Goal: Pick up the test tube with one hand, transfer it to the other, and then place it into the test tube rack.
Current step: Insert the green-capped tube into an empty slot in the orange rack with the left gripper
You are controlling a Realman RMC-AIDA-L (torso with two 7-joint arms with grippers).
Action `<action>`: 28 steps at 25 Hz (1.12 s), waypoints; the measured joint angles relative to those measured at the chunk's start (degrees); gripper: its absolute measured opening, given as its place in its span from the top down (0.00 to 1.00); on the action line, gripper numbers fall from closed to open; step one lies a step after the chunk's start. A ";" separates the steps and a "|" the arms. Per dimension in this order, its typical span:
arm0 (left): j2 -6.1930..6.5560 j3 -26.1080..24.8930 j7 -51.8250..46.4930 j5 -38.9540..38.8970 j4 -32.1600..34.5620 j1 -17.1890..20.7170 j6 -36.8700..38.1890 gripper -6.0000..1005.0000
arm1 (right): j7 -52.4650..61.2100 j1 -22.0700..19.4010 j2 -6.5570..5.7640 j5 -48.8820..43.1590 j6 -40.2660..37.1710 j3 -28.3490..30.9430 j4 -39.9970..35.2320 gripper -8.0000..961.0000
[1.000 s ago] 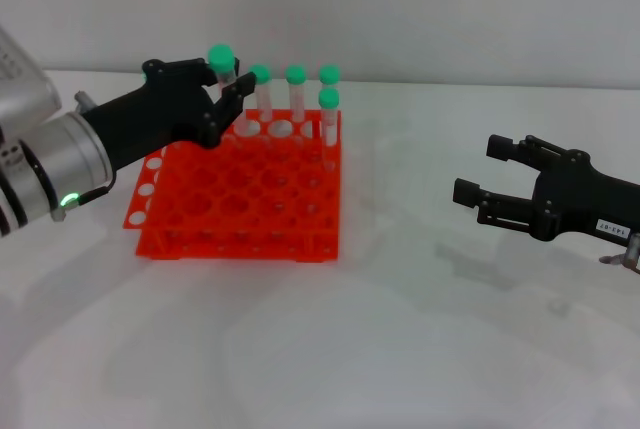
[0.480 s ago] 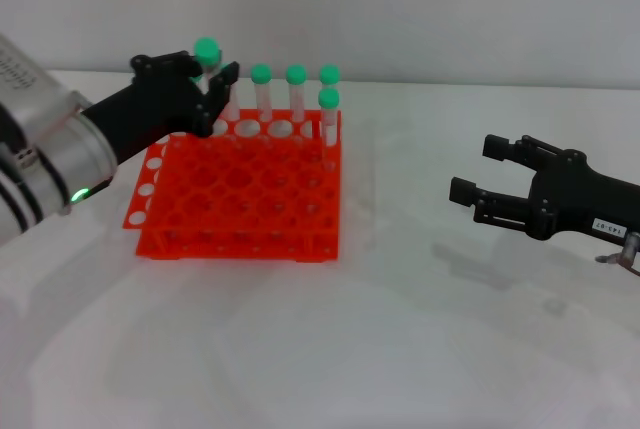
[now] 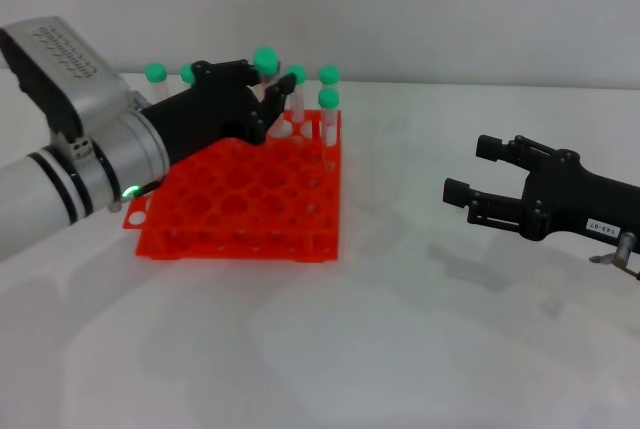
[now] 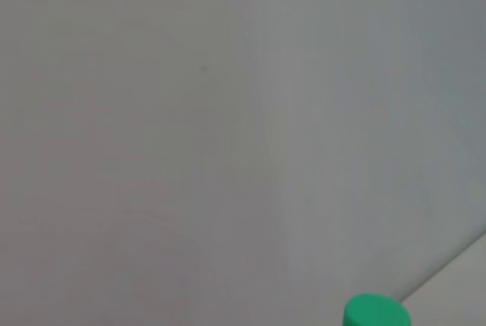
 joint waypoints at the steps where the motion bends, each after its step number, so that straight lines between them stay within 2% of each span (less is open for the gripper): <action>1: -0.02 0.02 -0.14 0.18 -0.46 -0.51 -0.01 0.72 | 0.00 0.00 0.00 -0.01 0.02 -0.02 0.00 0.10; 4: 0.02 -0.18 -0.43 0.35 -1.36 -1.34 -0.45 0.72 | 0.00 -0.15 0.01 -0.01 0.69 -0.09 0.00 0.10; 14: 1.53 -0.33 -5.28 0.40 -2.08 -3.44 -4.01 0.71 | 0.00 -0.90 0.01 0.32 3.38 0.27 0.00 0.10; 20: 1.53 -0.04 -7.69 2.43 -2.36 -3.86 -5.67 0.70 | -0.19 -1.03 0.01 0.36 3.78 0.36 0.00 0.10; 28: 1.81 0.00 -8.29 4.23 -4.44 -6.23 -7.94 0.70 | -0.50 -0.91 0.01 0.37 3.79 0.35 0.00 0.10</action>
